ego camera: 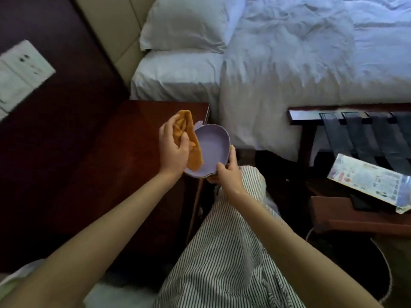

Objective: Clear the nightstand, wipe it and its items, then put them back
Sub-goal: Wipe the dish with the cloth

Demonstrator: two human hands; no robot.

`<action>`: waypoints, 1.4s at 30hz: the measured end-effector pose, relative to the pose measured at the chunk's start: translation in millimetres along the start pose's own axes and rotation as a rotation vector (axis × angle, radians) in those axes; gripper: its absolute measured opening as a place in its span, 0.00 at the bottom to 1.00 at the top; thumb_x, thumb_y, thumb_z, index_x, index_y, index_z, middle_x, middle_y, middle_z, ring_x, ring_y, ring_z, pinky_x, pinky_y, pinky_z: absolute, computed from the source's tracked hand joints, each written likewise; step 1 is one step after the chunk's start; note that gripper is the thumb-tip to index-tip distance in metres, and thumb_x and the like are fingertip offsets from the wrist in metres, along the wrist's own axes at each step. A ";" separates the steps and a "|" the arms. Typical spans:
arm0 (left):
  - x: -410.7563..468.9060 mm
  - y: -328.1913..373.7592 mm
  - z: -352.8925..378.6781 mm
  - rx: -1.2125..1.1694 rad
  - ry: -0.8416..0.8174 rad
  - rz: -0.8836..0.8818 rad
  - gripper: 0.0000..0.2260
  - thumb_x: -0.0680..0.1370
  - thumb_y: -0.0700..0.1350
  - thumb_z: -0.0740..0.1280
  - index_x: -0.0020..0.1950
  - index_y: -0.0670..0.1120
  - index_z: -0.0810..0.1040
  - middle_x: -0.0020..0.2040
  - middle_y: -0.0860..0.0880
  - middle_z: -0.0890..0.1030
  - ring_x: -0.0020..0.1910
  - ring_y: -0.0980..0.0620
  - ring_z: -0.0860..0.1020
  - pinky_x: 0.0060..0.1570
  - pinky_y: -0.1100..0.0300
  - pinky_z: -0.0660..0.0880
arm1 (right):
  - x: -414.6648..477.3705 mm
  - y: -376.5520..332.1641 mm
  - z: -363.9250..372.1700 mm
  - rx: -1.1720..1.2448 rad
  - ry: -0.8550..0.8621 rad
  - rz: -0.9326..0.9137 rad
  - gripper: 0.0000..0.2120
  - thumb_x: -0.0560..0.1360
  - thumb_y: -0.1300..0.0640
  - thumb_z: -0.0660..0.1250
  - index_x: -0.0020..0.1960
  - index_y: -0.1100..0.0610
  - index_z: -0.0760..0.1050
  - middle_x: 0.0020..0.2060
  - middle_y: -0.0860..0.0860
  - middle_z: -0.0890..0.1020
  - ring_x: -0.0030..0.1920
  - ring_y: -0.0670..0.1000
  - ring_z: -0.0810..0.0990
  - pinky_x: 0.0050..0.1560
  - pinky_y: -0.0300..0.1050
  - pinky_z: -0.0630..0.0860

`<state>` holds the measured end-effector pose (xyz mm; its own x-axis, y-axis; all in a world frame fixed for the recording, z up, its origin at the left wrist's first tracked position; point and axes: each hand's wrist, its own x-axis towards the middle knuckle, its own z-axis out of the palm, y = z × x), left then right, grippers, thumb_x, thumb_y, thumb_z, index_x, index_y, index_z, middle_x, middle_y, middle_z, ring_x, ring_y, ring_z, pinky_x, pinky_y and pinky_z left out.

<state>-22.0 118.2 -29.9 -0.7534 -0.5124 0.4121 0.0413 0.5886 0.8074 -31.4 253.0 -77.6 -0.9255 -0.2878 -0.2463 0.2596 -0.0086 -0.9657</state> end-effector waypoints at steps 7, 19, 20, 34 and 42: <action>-26.3 -61.9 -42.1 0.200 -0.102 -0.056 0.15 0.75 0.36 0.64 0.62 0.44 0.73 0.61 0.45 0.73 0.60 0.49 0.73 0.58 0.74 0.64 | -17.9 34.5 57.9 -0.092 -0.224 -0.002 0.32 0.76 0.66 0.57 0.77 0.52 0.52 0.67 0.49 0.71 0.55 0.43 0.77 0.52 0.43 0.77; -45.0 -106.5 -16.3 0.922 -0.748 0.065 0.23 0.82 0.48 0.46 0.77 0.47 0.49 0.77 0.50 0.49 0.76 0.50 0.48 0.73 0.54 0.47 | -17.4 52.5 61.0 -0.005 -0.227 0.132 0.28 0.80 0.65 0.54 0.71 0.38 0.54 0.67 0.49 0.72 0.63 0.52 0.76 0.62 0.55 0.74; -46.2 -100.0 -12.9 0.888 -0.749 0.096 0.23 0.82 0.46 0.49 0.77 0.46 0.51 0.77 0.50 0.50 0.76 0.51 0.49 0.72 0.57 0.45 | -16.3 55.5 60.1 -0.001 -0.219 0.135 0.28 0.79 0.64 0.54 0.68 0.34 0.56 0.69 0.50 0.71 0.65 0.54 0.74 0.63 0.58 0.72; -38.5 -117.1 -70.0 0.898 -0.713 0.284 0.19 0.78 0.46 0.55 0.68 0.45 0.72 0.66 0.45 0.75 0.62 0.44 0.74 0.55 0.49 0.75 | -15.6 48.7 60.5 -0.092 -0.264 0.033 0.22 0.81 0.66 0.51 0.74 0.55 0.59 0.52 0.34 0.70 0.44 0.22 0.71 0.43 0.20 0.67; -43.1 -101.4 -23.9 0.842 -0.708 0.028 0.25 0.79 0.39 0.55 0.76 0.49 0.55 0.77 0.50 0.54 0.72 0.49 0.57 0.71 0.55 0.54 | -14.7 53.6 59.4 -0.128 -0.268 -0.002 0.22 0.81 0.68 0.50 0.75 0.59 0.56 0.62 0.40 0.68 0.55 0.28 0.69 0.47 0.18 0.63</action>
<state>22.0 65.7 -119.5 -0.9763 -0.1756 -0.1267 -0.1933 0.9704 0.1445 12.5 200.0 -120.8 -0.8159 -0.5305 -0.2300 0.2051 0.1063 -0.9729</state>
